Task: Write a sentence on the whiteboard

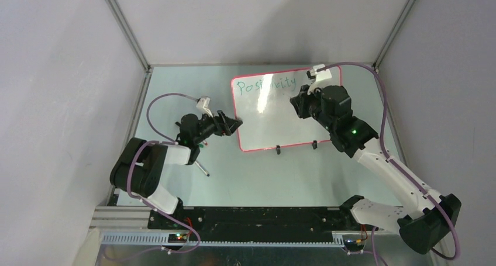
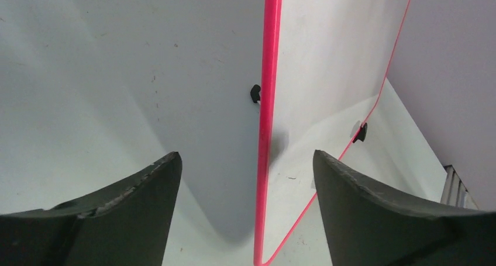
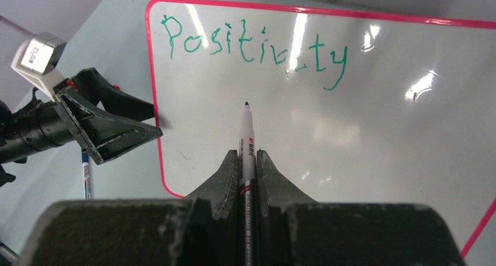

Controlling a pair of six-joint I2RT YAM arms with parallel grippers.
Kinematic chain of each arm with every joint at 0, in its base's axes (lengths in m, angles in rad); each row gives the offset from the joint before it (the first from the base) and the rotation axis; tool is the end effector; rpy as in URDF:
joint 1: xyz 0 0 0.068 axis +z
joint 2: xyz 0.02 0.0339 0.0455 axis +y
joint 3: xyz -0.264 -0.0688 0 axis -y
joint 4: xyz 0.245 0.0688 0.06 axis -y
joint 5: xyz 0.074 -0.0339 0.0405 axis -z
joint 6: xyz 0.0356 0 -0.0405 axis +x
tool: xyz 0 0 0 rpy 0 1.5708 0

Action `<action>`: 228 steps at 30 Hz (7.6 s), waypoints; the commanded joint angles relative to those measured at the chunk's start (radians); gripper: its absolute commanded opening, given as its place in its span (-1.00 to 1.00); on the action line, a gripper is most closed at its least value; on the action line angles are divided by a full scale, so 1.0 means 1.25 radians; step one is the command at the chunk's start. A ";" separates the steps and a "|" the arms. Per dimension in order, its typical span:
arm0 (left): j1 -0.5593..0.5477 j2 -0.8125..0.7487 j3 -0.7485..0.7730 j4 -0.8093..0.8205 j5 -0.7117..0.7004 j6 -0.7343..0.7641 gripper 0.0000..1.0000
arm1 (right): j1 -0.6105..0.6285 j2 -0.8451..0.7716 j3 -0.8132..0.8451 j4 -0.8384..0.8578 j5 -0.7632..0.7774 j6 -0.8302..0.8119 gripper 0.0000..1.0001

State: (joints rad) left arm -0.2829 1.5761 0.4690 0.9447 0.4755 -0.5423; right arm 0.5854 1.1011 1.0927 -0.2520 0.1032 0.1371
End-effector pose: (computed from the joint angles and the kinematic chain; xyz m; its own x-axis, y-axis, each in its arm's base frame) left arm 0.2729 -0.0963 0.1681 -0.4850 -0.3369 -0.8071 0.5040 0.6465 -0.5727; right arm 0.2118 0.1360 0.3787 -0.2764 -0.0201 -0.9608 -0.4329 0.8952 0.1058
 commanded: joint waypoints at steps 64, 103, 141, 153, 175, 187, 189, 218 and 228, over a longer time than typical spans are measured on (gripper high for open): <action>-0.047 0.005 0.113 -0.164 0.017 0.092 -0.27 | 0.132 0.316 0.201 -0.008 0.129 -0.033 -1.00; -0.048 -0.002 0.112 -0.166 0.021 0.099 -0.40 | 0.145 0.403 0.259 -0.039 0.211 -0.036 -1.00; -0.049 -0.003 0.109 -0.160 0.022 0.098 -0.46 | 0.158 0.385 0.229 -0.136 0.205 -0.030 -1.00; -0.049 -0.002 0.109 -0.160 0.022 0.096 -0.47 | 0.148 0.391 0.247 -0.116 0.209 -0.043 -1.00; -0.049 0.001 0.113 -0.164 0.025 0.098 -0.47 | 0.127 0.417 0.301 -0.130 0.196 -0.042 -1.00; -0.049 0.002 0.113 -0.164 0.024 0.097 -0.48 | 0.111 0.391 0.265 -0.144 0.196 -0.035 -1.00; -0.049 0.002 0.114 -0.164 0.024 0.097 -0.48 | 0.112 0.387 0.259 -0.148 0.191 -0.033 -1.00; -0.049 -0.001 0.112 -0.162 0.023 0.097 -0.48 | 0.144 0.361 0.252 -0.143 0.141 -0.022 -1.00; -0.048 0.000 0.112 -0.161 0.024 0.096 -0.48 | 0.124 0.259 0.185 -0.104 0.158 -0.032 -1.00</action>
State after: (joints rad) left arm -0.3382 1.5860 0.5804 0.7338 0.5236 -0.4622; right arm 0.7570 1.4902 1.3384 -0.4343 0.2829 0.1005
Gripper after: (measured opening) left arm 0.276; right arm 0.136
